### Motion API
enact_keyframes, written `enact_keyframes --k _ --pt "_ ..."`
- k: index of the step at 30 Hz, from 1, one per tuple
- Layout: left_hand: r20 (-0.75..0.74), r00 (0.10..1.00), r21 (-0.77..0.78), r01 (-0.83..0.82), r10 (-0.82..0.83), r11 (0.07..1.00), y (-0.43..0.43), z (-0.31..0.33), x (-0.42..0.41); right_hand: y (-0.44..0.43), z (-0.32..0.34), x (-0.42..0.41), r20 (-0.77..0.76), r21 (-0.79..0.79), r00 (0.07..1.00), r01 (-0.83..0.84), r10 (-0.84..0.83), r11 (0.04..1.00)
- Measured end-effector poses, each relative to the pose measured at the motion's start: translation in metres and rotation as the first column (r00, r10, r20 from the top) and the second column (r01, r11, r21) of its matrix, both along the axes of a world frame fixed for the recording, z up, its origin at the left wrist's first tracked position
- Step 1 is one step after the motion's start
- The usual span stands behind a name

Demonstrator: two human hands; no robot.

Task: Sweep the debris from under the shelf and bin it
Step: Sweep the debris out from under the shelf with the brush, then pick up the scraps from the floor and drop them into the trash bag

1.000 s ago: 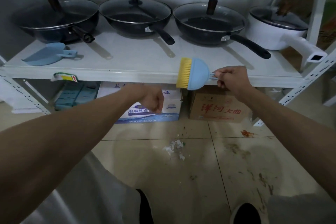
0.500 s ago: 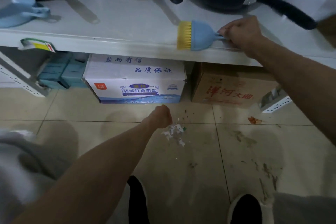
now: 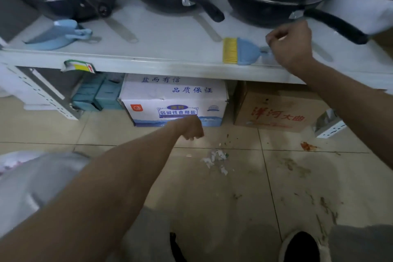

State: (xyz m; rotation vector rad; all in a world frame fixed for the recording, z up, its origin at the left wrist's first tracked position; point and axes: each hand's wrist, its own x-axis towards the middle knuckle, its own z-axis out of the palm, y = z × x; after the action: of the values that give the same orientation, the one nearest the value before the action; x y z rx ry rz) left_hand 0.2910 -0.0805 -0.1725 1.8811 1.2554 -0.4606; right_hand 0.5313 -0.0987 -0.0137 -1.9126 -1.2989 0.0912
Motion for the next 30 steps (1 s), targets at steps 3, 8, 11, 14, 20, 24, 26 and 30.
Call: enact_keyframes --k 3,8,11,14,20,24,26,30 --pt "-0.003 1.000 0.014 0.000 0.000 1.000 0.012 0.041 -0.030 -0.005 0.010 -0.038 -0.011 -0.011 0.986 -0.169 0.169 0.986" --pt "0.039 0.995 0.130 -0.101 0.096 0.986 0.030 0.094 -0.095 0.014 0.015 -0.120 -0.100 -0.076 0.892 -0.448 0.440 0.891" --pt "0.056 0.982 0.164 -0.186 0.179 0.969 0.029 0.106 -0.147 0.022 0.015 -0.179 -0.154 -0.158 0.812 -0.582 0.563 0.797" --pt "0.045 0.970 0.205 -0.244 0.240 0.948 0.026 0.114 -0.208 0.028 0.009 -0.240 -0.237 -0.247 0.722 -0.691 0.650 0.679" --pt "-0.017 0.866 0.229 -0.482 0.499 0.845 0.018 0.119 -0.345 0.029 -0.022 -0.353 -0.336 -0.405 0.582 -0.799 0.741 0.444" --pt "-0.150 0.806 0.168 -0.549 0.572 0.819 0.004 0.114 -0.411 0.020 -0.047 -0.419 -0.361 -0.527 0.472 -0.815 0.804 0.241" --pt "-0.222 0.791 0.125 -0.556 0.569 0.822 -0.003 0.113 -0.431 0.015 -0.057 -0.449 -0.386 -0.566 0.461 -0.802 0.799 0.189" --pt "-0.277 0.758 0.128 -0.580 0.590 0.805 -0.014 0.107 -0.458 0.007 -0.070 -0.494 -0.366 -0.640 0.471 -0.754 0.802 0.151"
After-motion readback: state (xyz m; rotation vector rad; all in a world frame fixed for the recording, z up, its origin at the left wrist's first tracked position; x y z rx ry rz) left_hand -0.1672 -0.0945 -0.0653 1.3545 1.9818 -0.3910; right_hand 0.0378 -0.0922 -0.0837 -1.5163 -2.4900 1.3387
